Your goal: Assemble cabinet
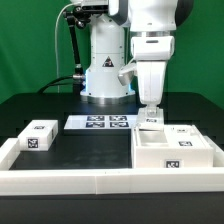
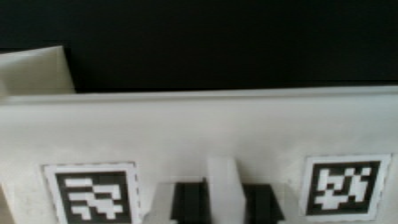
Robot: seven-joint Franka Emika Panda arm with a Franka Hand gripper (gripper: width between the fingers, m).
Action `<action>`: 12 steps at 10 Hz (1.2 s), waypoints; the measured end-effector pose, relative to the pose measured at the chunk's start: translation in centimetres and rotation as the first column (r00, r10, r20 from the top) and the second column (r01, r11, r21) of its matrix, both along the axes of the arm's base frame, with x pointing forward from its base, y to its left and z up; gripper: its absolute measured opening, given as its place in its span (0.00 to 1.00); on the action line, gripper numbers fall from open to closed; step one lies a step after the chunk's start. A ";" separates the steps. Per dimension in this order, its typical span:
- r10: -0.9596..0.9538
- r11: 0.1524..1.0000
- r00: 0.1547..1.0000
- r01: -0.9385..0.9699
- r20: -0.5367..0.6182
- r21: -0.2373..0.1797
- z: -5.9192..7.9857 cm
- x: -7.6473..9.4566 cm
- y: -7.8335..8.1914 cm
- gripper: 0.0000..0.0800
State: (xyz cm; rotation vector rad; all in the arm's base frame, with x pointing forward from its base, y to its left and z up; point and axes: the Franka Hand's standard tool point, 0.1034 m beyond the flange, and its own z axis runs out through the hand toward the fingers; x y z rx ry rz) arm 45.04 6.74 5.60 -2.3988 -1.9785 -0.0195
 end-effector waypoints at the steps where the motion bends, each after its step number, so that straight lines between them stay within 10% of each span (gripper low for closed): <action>1: 0.001 1.000 1.000 -0.001 0.004 0.002 0.0 0.1 0.0 0.09; 12: 0.085 0.996 0.996 -0.085 0.003 -0.001 0.0 1.4 -1.2 0.09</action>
Offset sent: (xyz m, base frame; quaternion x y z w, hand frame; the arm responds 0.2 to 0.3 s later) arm 0.0000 0.0000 0.0000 0.0000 0.0000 0.0000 1.0000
